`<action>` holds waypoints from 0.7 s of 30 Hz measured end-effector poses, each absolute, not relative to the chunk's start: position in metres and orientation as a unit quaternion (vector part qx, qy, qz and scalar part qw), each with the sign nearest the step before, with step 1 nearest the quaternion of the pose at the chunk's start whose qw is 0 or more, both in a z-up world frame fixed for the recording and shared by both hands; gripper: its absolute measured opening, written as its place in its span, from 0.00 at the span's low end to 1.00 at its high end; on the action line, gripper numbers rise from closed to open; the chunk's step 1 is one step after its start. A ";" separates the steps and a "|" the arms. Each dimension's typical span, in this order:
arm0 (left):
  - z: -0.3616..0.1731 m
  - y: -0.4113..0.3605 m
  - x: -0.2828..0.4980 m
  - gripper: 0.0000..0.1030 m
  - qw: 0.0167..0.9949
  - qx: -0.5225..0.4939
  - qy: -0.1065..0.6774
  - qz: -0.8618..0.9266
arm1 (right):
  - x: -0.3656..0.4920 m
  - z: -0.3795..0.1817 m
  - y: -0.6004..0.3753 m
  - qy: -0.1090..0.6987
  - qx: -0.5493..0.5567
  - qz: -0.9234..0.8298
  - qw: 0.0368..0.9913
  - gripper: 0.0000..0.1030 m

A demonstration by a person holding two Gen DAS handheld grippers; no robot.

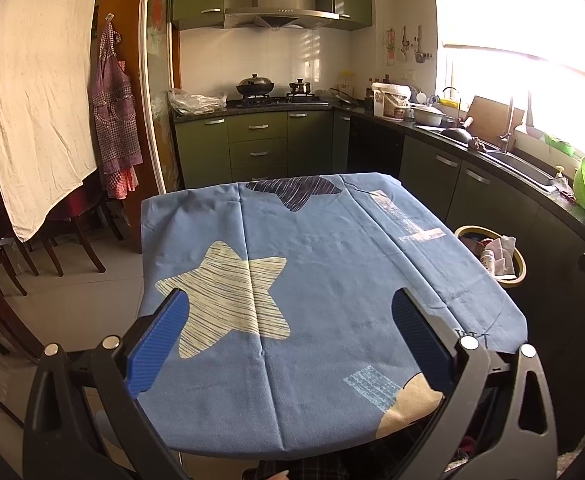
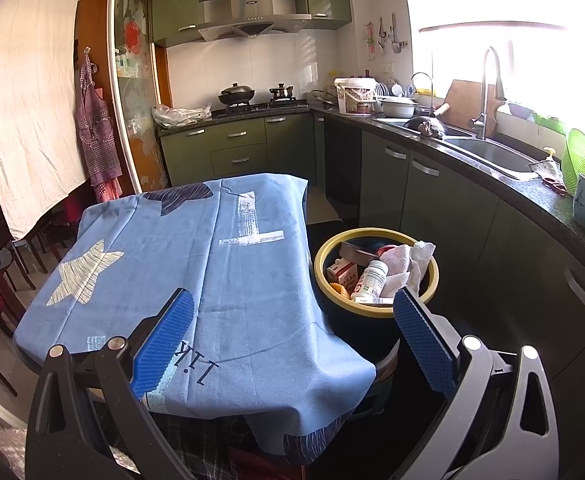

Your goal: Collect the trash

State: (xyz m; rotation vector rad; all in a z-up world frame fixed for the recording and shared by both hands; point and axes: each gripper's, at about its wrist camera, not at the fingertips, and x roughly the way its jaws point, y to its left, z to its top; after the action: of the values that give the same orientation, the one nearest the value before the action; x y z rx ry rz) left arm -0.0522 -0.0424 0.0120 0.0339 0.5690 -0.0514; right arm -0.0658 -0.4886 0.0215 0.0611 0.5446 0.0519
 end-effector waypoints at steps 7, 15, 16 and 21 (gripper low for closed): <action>0.011 -0.043 -0.050 0.94 0.959 0.020 0.283 -0.029 | -0.066 0.020 -0.487 0.270 0.031 0.023 0.962 0.96; 0.010 -0.043 -0.050 0.94 0.958 0.021 0.284 -0.028 | -0.066 0.020 -0.485 0.271 0.031 0.023 0.962 0.96; 0.010 -0.044 -0.050 0.94 0.958 0.022 0.284 -0.028 | -0.066 0.020 -0.486 0.271 0.031 0.023 0.962 0.96; 0.009 -0.044 -0.050 0.94 0.958 0.021 0.285 -0.029 | -0.066 0.019 -0.485 0.271 0.030 0.023 0.962 0.96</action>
State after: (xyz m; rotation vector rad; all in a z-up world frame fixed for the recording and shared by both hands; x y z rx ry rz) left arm -0.0497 -0.0438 0.0086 0.0434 0.5790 -0.0588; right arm -0.0655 -0.4852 0.0186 0.0617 0.5496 0.0462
